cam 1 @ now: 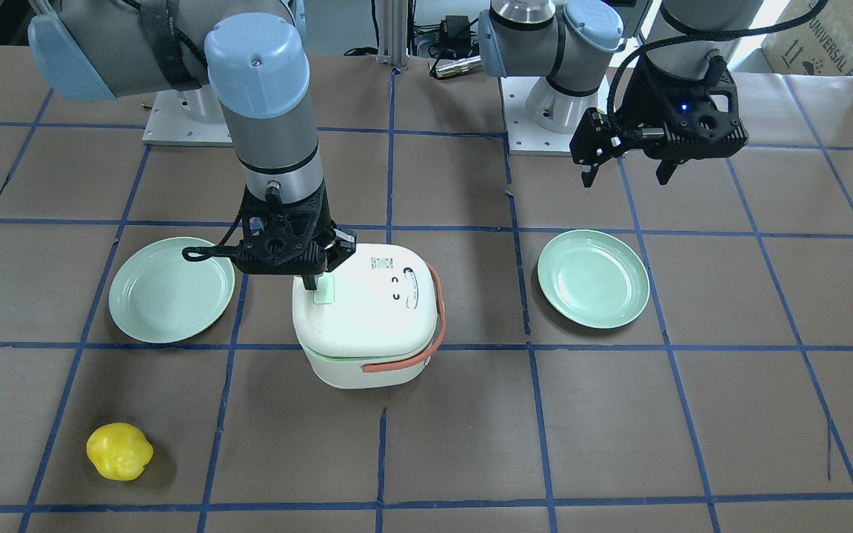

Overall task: Press rice cooker button
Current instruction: 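Lift the right gripper away as the cooker lid pops open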

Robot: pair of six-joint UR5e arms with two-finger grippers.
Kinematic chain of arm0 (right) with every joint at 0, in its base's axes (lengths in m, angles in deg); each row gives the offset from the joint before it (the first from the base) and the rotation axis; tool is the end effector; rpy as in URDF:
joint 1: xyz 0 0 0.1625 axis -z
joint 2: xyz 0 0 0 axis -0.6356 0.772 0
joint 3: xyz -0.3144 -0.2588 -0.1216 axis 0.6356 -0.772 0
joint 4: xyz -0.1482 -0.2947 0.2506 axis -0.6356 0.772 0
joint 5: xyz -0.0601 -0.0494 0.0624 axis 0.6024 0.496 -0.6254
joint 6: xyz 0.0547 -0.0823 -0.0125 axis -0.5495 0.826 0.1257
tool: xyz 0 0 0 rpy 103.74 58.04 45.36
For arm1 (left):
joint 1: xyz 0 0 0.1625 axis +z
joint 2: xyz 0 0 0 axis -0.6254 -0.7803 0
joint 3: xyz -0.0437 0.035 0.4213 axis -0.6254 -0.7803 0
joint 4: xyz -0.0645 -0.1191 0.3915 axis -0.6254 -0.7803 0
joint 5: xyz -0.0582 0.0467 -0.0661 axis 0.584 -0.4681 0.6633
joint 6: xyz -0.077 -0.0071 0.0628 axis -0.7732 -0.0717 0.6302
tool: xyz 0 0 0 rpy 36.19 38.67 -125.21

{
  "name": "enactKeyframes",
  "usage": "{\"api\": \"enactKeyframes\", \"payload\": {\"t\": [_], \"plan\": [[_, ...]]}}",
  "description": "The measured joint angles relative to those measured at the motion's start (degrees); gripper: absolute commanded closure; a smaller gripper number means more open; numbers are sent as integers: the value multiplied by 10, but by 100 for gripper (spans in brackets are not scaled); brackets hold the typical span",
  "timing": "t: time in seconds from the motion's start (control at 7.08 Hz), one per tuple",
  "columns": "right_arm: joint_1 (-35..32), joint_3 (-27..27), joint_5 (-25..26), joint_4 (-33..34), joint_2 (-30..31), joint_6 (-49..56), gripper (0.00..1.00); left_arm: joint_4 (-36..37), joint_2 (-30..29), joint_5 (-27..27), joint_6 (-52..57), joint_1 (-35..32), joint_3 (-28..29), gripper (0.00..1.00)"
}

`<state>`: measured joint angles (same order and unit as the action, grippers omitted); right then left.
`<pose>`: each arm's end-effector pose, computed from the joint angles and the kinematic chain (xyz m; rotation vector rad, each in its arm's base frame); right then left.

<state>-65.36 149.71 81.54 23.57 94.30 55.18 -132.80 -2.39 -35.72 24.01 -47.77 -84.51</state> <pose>0.2756 -0.5263 0.3847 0.0092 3.1188 -0.1866 -0.0996 -0.4637 0.4866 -0.0488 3.0858 -0.0461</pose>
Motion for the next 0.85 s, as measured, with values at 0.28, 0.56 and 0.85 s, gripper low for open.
{"api": "enactKeyframes", "payload": {"t": [0.28,0.56,0.85], "plan": [[0,-5,2,-15,6,0,31,0,0,0,0,0,0,0],[0,-17,11,-39,11,0,1,0,0,0,0,0,0,0],[1,-24,16,-51,15,0,1,0,0,0,0,0,0,0]]}}
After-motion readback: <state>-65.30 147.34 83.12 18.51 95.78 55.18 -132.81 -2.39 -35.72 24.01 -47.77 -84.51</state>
